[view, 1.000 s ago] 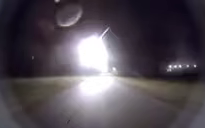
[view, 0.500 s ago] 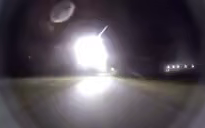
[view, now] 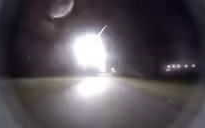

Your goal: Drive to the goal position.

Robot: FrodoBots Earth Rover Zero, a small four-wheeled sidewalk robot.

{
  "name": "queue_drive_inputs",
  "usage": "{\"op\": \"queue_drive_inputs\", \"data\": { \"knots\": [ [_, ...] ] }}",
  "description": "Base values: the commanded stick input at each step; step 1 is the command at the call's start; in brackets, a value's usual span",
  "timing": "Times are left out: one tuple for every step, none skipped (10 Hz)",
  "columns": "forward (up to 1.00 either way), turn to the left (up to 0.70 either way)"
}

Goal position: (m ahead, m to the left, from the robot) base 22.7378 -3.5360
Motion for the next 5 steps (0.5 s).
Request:
{"op": "queue_drive_inputs", "data": {
  "knots": [
    [1.0,0.13],
    [1.0,0.15],
    [1.0,0.08],
    [1.0,0.13],
    [1.0,0.15]
  ]
}}
